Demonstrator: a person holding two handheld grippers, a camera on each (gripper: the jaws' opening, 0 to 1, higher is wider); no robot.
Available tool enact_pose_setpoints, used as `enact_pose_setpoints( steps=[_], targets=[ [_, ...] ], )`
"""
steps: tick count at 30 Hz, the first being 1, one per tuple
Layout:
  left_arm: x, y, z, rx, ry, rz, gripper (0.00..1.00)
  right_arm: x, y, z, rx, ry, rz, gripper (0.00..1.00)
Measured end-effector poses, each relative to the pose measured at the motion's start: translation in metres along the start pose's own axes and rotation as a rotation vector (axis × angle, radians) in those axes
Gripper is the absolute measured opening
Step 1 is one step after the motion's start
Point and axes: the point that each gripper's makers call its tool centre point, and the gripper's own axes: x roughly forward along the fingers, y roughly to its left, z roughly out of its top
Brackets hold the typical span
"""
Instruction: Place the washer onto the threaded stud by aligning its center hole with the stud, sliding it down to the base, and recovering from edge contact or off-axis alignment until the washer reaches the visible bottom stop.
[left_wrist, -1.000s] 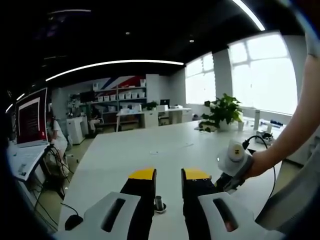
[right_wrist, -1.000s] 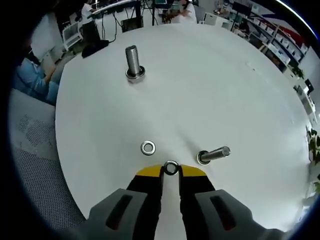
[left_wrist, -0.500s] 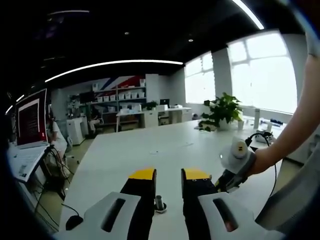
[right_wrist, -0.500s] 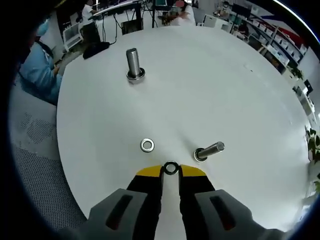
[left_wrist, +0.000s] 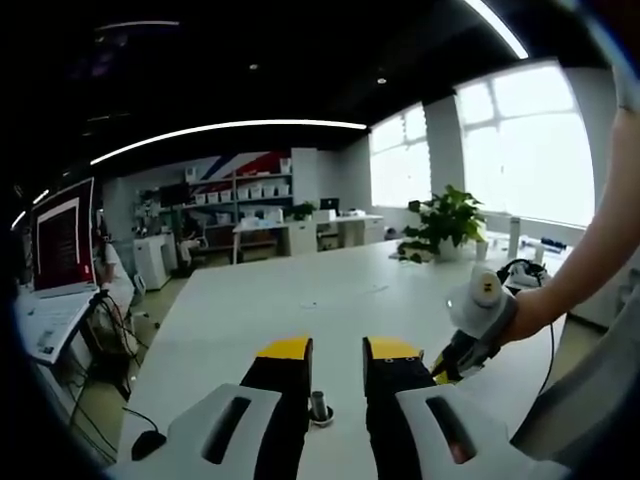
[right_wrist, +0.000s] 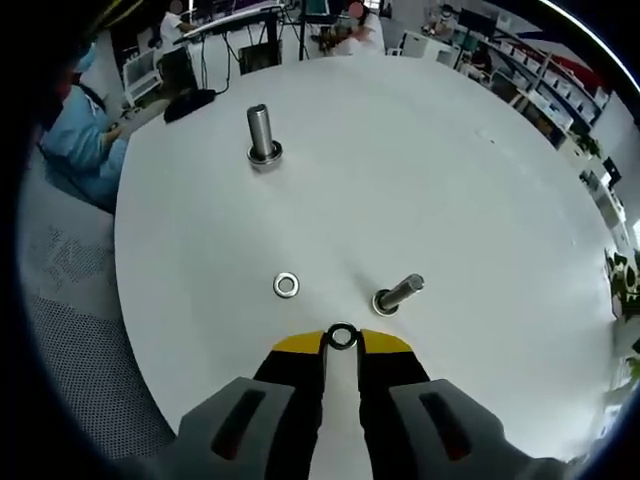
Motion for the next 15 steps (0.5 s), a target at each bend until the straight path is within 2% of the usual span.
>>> enact_pose_setpoints(
  steps=[2, 15],
  targets=[
    [-0.001, -0.001, 0.004, -0.018, -0.018, -0.005, 0.19, -0.002, -0.001, 0.000, 0.004, -0.001, -0.003, 0.13],
    [0.000, -0.002, 0.003, -0.012, -0.014, -0.009, 0.19, -0.018, -0.010, 0.007, 0.020, -0.026, -0.028, 0.13]
  ],
)
